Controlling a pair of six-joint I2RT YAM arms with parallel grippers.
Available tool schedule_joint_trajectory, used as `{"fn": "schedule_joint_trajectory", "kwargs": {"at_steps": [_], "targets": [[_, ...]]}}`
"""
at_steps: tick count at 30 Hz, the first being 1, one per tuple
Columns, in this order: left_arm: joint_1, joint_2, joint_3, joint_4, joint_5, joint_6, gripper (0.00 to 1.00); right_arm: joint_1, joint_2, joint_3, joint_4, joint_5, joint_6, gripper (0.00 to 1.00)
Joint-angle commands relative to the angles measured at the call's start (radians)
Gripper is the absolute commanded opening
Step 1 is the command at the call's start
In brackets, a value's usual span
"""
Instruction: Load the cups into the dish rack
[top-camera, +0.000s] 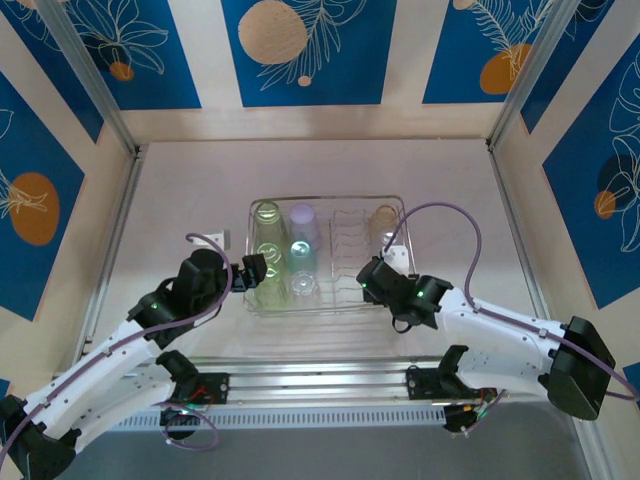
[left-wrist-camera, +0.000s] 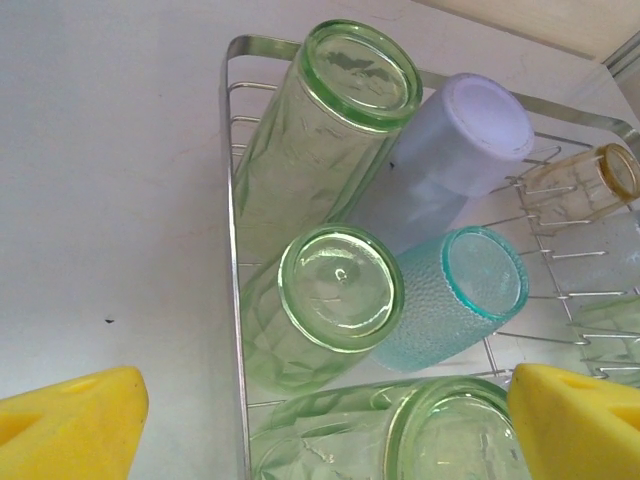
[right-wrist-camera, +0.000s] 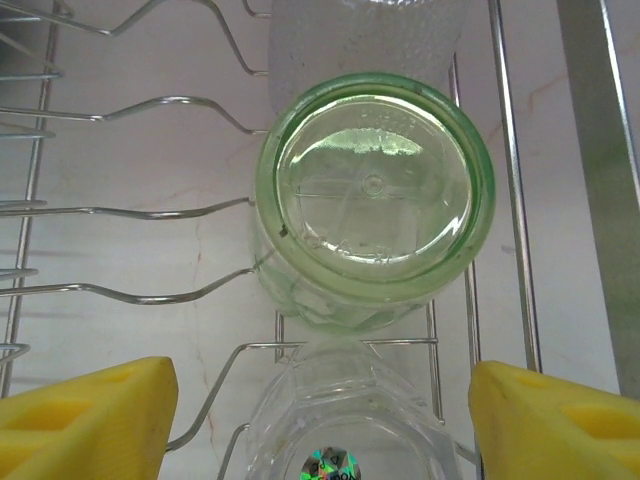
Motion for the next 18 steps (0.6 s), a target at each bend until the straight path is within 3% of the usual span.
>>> {"fn": "schedule_joint_trajectory", "kwargs": {"at_steps": [1, 7, 12, 16, 18], "targets": [[-0.003, -0.01, 0.003, -0.001, -0.015, 0.017, 0.93, -0.006, 0.009, 0.075, -0.235, -0.069, 0.061, 0.78], [-0.004, -0.028, 0.048, -0.105, -0.1, 0.044, 0.96, -0.057, -0.012, 0.252, -0.363, -0.138, -0.003, 0.8], [-0.004, -0.058, 0.069, -0.146, -0.185, 0.106, 0.99, -0.137, -0.074, 0.319, -0.362, -0.199, -0.094, 0.82], [0.001, -0.062, 0.074, -0.098, -0.273, 0.226, 1.0, -0.308, -0.125, 0.325, -0.281, -0.263, -0.25, 0.86], [0.023, -0.017, 0.09, -0.078, -0.283, 0.298, 0.99, -0.422, -0.153, 0.295, -0.18, -0.294, -0.35, 0.93]]}}
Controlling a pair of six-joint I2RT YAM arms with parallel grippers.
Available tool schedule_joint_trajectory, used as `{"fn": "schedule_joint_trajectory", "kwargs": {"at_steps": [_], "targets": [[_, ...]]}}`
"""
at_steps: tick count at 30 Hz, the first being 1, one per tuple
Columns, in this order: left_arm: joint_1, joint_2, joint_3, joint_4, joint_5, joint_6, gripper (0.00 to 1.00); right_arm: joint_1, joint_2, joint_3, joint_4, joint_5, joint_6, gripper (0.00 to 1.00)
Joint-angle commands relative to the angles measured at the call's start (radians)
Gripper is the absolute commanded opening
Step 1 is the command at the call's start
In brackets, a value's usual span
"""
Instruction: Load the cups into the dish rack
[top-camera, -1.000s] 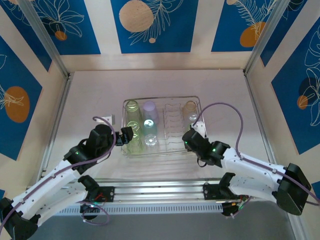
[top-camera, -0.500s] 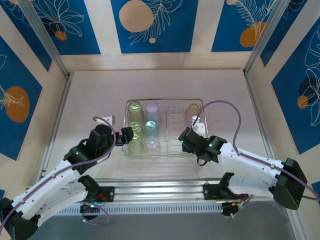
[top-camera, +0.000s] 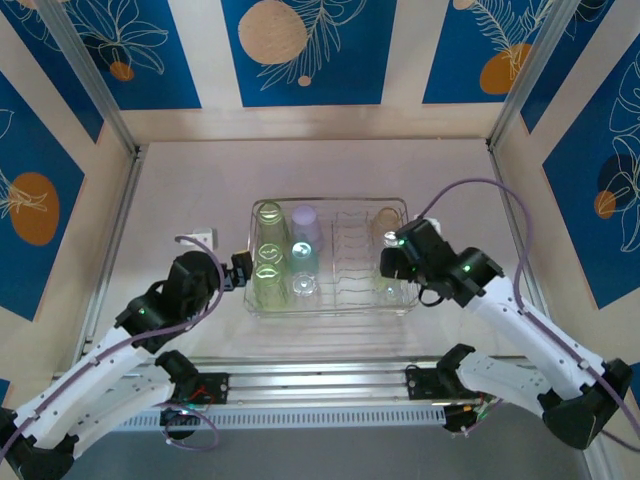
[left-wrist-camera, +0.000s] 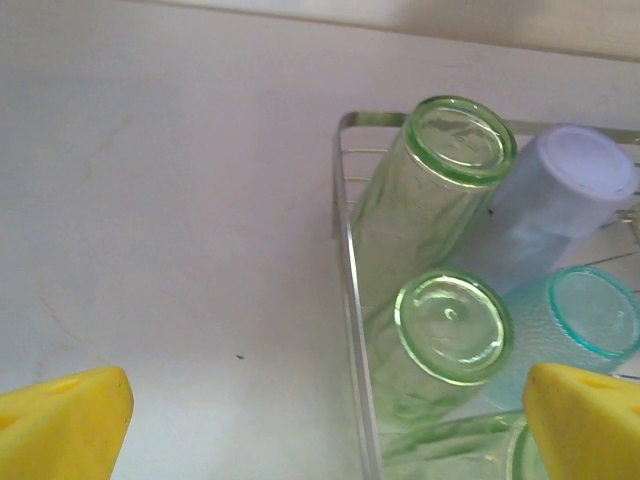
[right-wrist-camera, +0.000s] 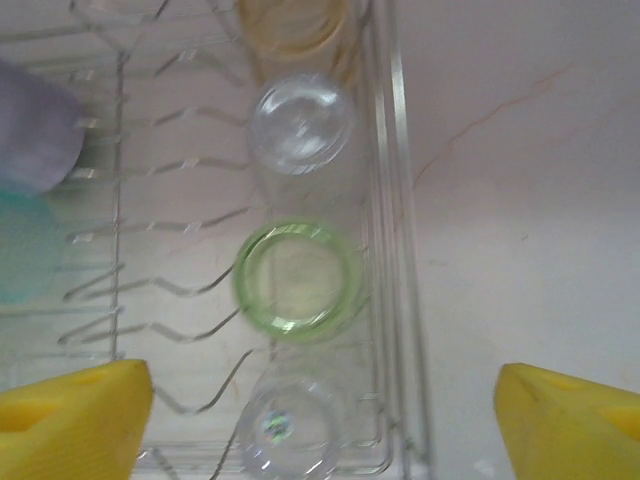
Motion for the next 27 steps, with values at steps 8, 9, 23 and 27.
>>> {"fn": "schedule_joint_trajectory", "kwargs": {"at_steps": [8, 9, 23, 27], "targets": [[0.3, 0.346, 0.233, -0.053, -0.032, 0.195, 0.99, -0.603, 0.005, -0.231, 0.661, -0.37, -0.403, 0.99], [0.337, 0.356, 0.24, -0.048, -0.036, 0.178, 0.99, -0.641, 0.023, -0.255, 0.72, -0.386, -0.411, 0.99], [0.677, 0.335, -0.334, 0.897, 0.061, 0.206, 1.0, -0.741, 0.356, -0.518, 1.39, -0.44, -0.349, 0.99], [0.7, 0.434, -0.366, 1.034, 0.125, 0.255, 1.0, -0.729, 0.43, -0.51, 1.466, -0.438, -0.343, 0.99]]}}
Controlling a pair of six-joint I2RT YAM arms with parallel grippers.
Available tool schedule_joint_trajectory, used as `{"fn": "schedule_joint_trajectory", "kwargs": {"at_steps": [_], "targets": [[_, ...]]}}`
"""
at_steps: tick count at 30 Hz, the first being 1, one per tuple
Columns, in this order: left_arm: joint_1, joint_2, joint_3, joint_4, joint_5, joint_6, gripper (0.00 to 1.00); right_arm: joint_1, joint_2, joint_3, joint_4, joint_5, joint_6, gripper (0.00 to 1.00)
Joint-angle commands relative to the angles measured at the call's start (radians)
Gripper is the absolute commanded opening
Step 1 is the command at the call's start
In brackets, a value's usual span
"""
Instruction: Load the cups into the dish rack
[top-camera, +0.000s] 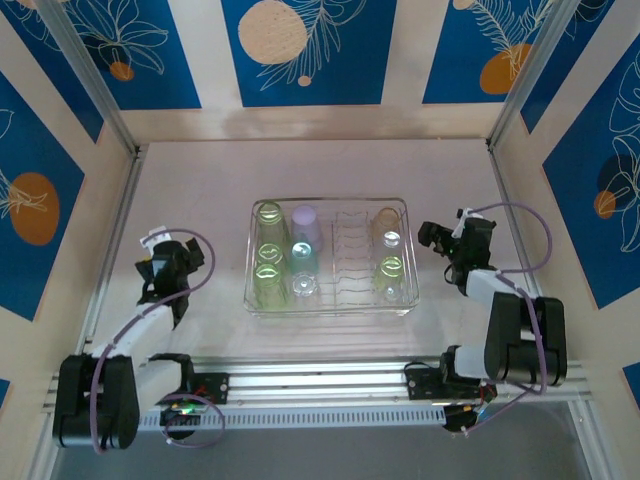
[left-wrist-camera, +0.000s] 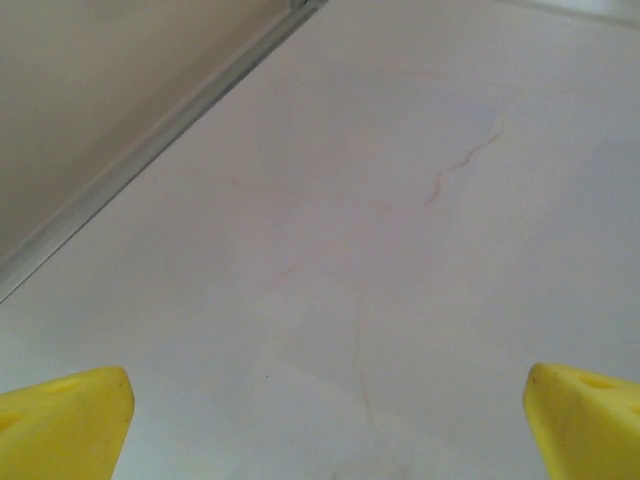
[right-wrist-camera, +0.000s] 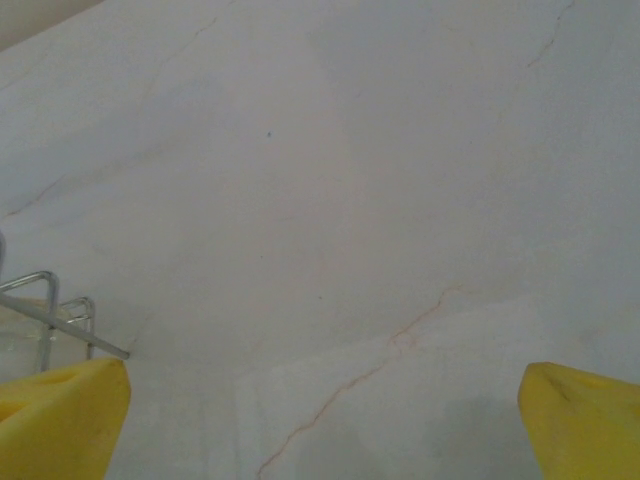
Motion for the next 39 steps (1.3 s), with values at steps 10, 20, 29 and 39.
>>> {"fn": "schedule_joint_trajectory", "kwargs": {"at_steps": [10, 20, 29, 39], "targets": [[0.019, 0.267, -0.045, 0.543, 0.257, 0.195, 1.0, 0.029, 0.081, 0.011, 0.245, -0.089, -0.071, 0.99], [0.01, 0.484, -0.043, 0.771, 0.374, 0.252, 1.0, 0.104, 0.163, -0.068, 0.468, -0.129, -0.183, 0.99], [-0.014, 0.486, 0.005, 0.684, 0.341, 0.274, 1.0, 0.093, 0.167, -0.068, 0.473, -0.151, -0.179, 0.99], [-0.016, 0.489, 0.052, 0.602, 0.484, 0.325, 1.0, 0.146, 0.167, -0.042, 0.425, -0.068, -0.214, 0.99]]}}
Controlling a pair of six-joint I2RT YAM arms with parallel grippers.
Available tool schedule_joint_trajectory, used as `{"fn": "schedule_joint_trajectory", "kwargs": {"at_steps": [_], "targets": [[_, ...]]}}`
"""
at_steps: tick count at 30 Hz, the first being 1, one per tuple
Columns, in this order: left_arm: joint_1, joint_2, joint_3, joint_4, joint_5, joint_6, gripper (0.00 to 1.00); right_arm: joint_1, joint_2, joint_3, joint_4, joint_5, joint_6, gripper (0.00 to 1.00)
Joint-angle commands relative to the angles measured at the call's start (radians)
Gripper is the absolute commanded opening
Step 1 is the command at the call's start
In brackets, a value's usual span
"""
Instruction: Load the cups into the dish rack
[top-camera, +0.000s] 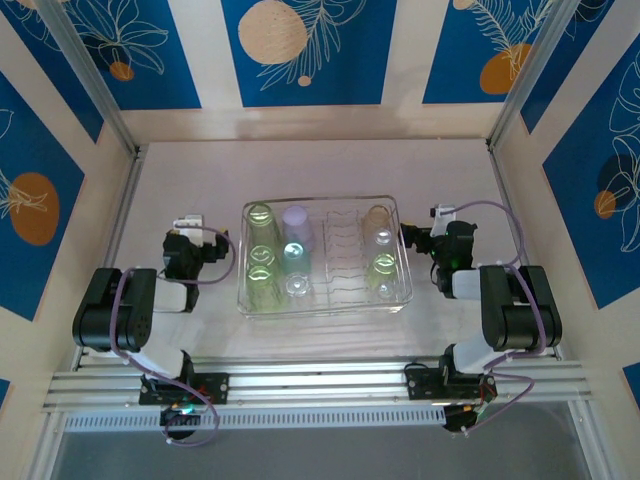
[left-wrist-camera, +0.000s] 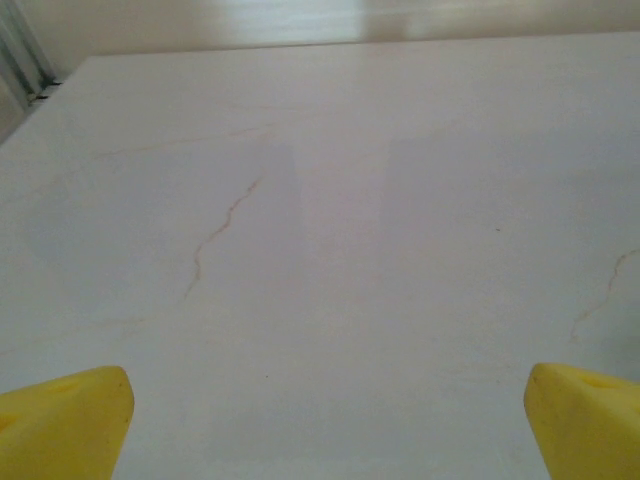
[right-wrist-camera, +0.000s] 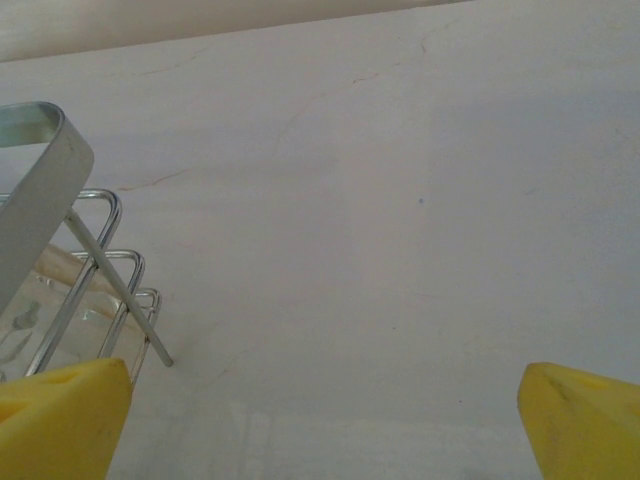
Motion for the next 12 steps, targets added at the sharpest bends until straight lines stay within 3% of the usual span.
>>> {"fn": "schedule_joint_trajectory", "kwargs": {"at_steps": [1, 12], "targets": [[-0.006, -0.003, 0.043, -0.058, 0.105, 0.047, 1.0, 0.014, 0.0, 0.022, 0.003, -0.014, -0.029, 0.99], [-0.006, -0.004, 0.041, -0.053, 0.105, 0.046, 1.0, 0.019, -0.001, 0.016, 0.013, -0.008, -0.037, 0.99]]}}
